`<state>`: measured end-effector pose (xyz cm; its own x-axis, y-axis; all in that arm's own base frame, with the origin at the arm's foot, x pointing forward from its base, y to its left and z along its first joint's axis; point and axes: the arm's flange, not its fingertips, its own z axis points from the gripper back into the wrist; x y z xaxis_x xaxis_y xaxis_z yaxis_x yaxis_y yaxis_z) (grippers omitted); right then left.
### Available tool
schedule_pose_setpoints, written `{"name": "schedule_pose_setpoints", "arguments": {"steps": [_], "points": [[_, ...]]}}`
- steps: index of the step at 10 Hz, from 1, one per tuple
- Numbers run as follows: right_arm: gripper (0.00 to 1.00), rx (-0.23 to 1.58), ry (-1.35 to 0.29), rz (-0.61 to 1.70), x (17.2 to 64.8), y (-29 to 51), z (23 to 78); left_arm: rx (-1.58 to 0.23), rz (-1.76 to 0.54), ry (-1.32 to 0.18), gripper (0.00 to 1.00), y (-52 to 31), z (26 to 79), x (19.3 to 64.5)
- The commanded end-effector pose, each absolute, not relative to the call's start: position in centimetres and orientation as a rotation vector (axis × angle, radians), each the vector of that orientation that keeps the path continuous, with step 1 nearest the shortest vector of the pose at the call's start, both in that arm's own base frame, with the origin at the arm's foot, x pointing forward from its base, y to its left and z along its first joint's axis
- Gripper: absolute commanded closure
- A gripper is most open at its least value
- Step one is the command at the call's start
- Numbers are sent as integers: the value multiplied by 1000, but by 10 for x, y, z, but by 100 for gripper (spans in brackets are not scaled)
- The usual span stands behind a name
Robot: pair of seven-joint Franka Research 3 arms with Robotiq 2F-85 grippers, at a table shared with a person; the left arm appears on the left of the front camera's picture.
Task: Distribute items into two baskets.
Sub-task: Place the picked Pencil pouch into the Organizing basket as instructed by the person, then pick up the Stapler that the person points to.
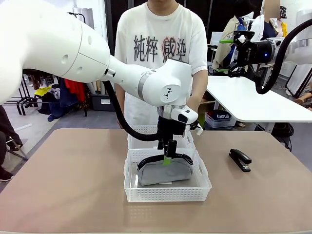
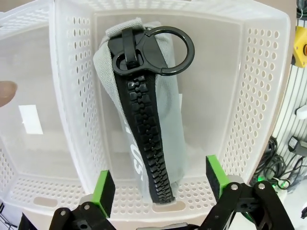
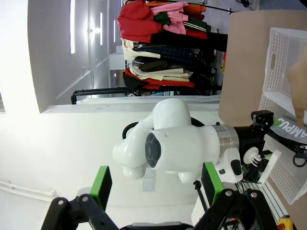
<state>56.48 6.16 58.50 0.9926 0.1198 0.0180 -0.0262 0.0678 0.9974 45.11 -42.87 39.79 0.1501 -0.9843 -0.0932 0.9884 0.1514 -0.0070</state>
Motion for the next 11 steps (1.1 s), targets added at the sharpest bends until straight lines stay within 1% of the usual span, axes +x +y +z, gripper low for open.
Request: {"name": "schedule_pose_setpoints", "arguments": {"steps": [1, 6, 7, 11], "points": [[0, 1501, 73, 114, 564, 62, 587, 48, -1427, 80, 0, -416, 401, 442], [0, 1501, 73, 114, 564, 62, 587, 35, -1401, 43, 0, -412, 411, 437], [0, 1501, 73, 114, 564, 62, 587, 66, -1418, 70, 0, -426, 407, 446], [0, 1501, 73, 114, 564, 62, 587, 66, -1418, 70, 0, -426, 407, 446]]}}
